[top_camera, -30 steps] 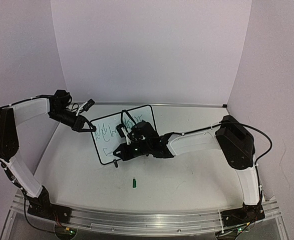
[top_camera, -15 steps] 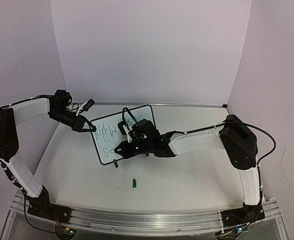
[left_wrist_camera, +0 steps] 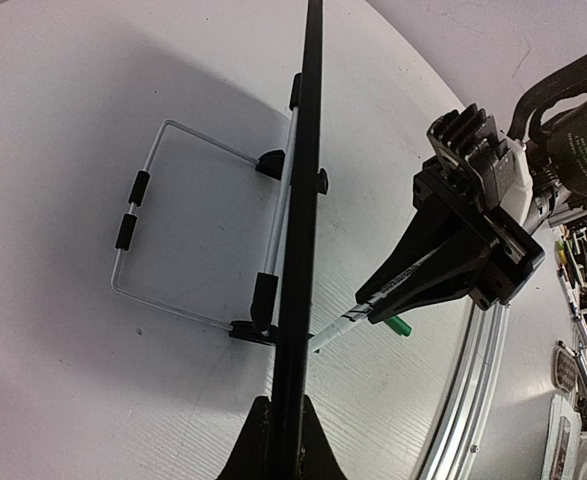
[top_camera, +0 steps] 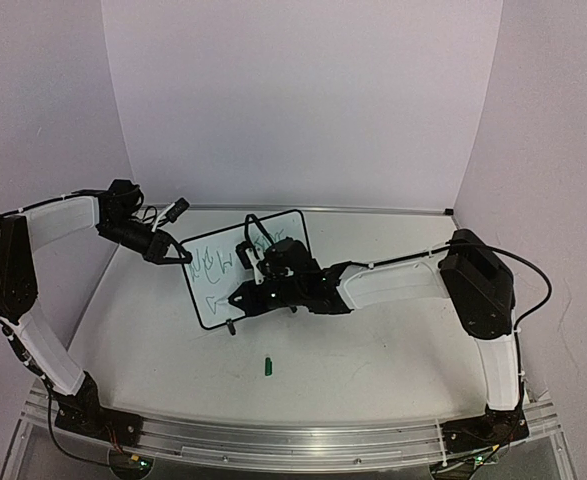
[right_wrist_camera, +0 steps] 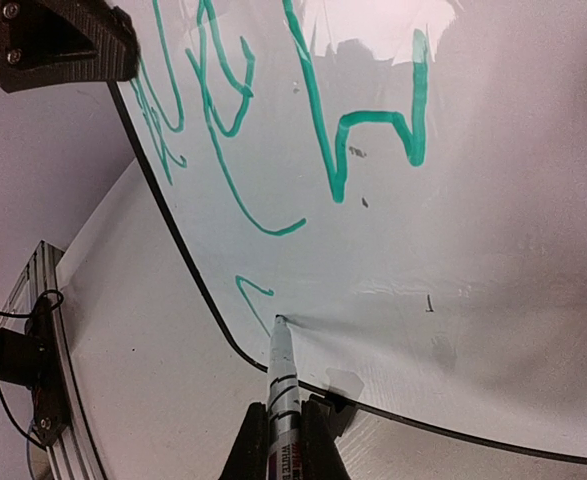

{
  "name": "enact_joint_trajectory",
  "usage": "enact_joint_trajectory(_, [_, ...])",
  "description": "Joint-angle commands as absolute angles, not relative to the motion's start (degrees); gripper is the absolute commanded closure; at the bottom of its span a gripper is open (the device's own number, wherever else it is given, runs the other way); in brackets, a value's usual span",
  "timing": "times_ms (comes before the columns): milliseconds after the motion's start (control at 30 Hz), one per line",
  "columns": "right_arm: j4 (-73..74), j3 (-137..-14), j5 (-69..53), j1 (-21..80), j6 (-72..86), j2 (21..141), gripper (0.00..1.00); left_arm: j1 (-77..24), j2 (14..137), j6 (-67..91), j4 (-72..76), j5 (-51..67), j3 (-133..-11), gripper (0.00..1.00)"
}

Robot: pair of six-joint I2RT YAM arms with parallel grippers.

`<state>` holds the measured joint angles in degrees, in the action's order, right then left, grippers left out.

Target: Write a sentence on the whiteboard

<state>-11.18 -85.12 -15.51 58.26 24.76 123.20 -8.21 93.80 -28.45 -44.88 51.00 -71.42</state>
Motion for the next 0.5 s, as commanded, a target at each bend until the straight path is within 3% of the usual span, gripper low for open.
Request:
enact_joint_trajectory(0, [-13.95, -87.10, -13.97, 58.02, 25.31, 120.21, 1.00, -7.90, 92.80, -28.11, -43.87, 44.03, -72.33, 1.00])
enact_joint_trajectory(467, [-15.20, -86.90, -14.49, 58.05, 25.52, 119.79, 1.00, -7.91, 92.90, -28.06, -43.88, 44.05, -72.36, 1.00])
